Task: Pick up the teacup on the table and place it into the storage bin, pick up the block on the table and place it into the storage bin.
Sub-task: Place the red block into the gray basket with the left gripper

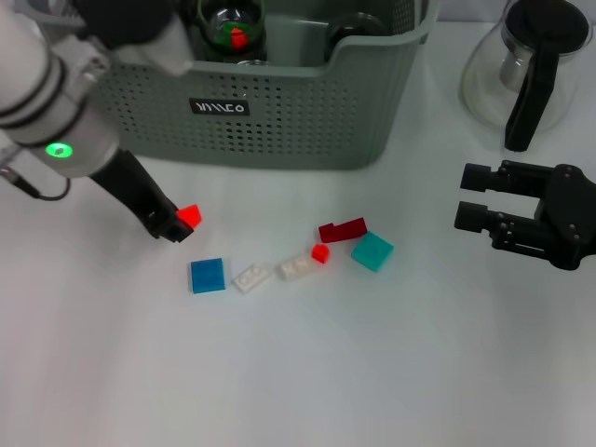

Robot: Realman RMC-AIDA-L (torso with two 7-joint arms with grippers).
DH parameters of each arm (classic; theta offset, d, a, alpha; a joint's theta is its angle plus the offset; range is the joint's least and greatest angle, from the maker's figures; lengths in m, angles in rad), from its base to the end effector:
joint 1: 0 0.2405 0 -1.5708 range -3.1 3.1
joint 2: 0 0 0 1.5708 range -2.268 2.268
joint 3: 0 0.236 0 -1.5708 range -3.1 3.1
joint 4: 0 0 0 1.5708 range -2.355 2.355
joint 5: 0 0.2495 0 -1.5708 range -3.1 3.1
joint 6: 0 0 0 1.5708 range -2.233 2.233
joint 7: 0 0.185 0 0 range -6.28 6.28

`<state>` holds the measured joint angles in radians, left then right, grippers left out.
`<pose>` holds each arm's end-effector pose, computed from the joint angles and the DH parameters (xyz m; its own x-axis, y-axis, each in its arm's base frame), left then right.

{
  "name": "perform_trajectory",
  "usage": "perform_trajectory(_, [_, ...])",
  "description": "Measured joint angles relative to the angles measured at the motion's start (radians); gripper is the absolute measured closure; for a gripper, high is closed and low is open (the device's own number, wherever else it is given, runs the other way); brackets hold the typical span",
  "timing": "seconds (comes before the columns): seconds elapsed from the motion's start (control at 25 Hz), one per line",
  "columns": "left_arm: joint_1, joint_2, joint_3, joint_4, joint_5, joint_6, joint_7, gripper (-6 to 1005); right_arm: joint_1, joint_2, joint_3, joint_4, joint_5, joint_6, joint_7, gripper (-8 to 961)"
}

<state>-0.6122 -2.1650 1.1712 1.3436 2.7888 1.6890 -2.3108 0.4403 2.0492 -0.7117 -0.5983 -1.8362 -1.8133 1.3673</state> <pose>-0.2035 0.3790 -0.0038 0.7255 0.6132 -0.3125 0.4831 -0.7771 -0.4034 0.2467 0.3166 -0.0074 0.6631 -0.3550 -0.6589 -0.4279 -0.9021 0.0554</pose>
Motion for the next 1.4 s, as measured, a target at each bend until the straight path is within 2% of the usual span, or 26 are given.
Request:
perform_trajectory(0.12, [-0.021,0.009,-0.199,-0.02,-0.079,0.123,0.151,693,0.0,0.0,0.0,0.0,0.0,0.0,0.001,339])
perform_trajectory(0.2, [-0.029,0.024,-0.317,-0.051,-0.152,0.204,0.24,693,0.0,0.0,0.0,0.0,0.0,0.0,0.002,339])
perform_trajectory(0.28, [-0.035,0.057,-0.425,-0.113,-0.26,0.292,0.32,694,0.001,0.0,0.0,0.0,0.0,0.0,0.003,339])
perform_trajectory(0.32, [-0.035,0.081,-0.471,-0.164,-0.322,0.322,0.352,694,0.002,0.0,0.0,0.0,0.0,0.0,0.003,339])
perform_trajectory(0.4, [-0.031,0.13,-0.521,-0.281,-0.475,0.356,0.391,694,0.003,0.0,0.0,0.0,-0.001,0.0,0.004,339])
perform_trajectory(0.44, [-0.024,0.191,-0.529,-0.432,-0.673,0.365,0.421,694,0.004,0.0,0.0,0.0,-0.001,0.0,0.004,339])
perform_trajectory(0.48, [-0.024,0.191,-0.529,-0.432,-0.673,0.365,0.421,694,0.004,0.0,0.0,0.0,-0.001,0.0,0.004,339])
perform_trajectory(0.52, [-0.022,0.218,-0.528,-0.505,-0.769,0.365,0.436,694,0.004,0.0,0.0,0.0,-0.001,0.0,0.004,339])
perform_trajectory(0.6, [-0.028,0.255,-0.541,-0.615,-0.917,0.348,0.459,695,0.007,0.001,0.0,-0.002,-0.001,-0.005,0.004,339])
perform_trajectory(0.64, [-0.034,0.265,-0.556,-0.656,-0.976,0.333,0.464,695,0.008,0.001,0.0,-0.003,-0.001,-0.007,0.004,339])
perform_trajectory(0.76, [-0.058,0.263,-0.632,-0.67,-1.063,0.247,0.403,695,0.015,0.001,0.0,-0.003,-0.001,-0.01,0.004,340])
perform_trajectory(0.84, [-0.08,0.259,-0.668,-0.64,-1.085,0.172,0.329,696,0.016,0.001,0.0,-0.001,-0.001,-0.011,0.001,340])
perform_trajectory(0.92, [-0.109,0.263,-0.659,-0.59,-1.079,0.071,0.24,696,0.017,0.001,0.0,0.0,0.0,-0.011,-0.001,340])
perform_trajectory(1.04, [-0.153,0.287,-0.564,-0.499,-1.005,-0.066,0.117,696,0.018,0.003,0.0,0.0,-0.001,-0.011,-0.003,340])
perform_trajectory(1.2, [-0.228,0.314,-0.395,-0.393,-0.817,-0.199,-0.027,697,0.017,0.005,0.0,0.0,0.0,-0.011,-0.005,340])
perform_trajectory(1.32, [-0.31,0.309,-0.298,-0.377,-0.593,-0.28,-0.105,697,0.019,0.007,0.0,0.0,0.0,-0.007,-0.004,339])
perform_trajectory(1.4, [-0.36,0.285,-0.249,-0.397,-0.435,-0.334,-0.139,696,0.019,0.008,0.0,0.0,-0.001,-0.004,-0.005,339])
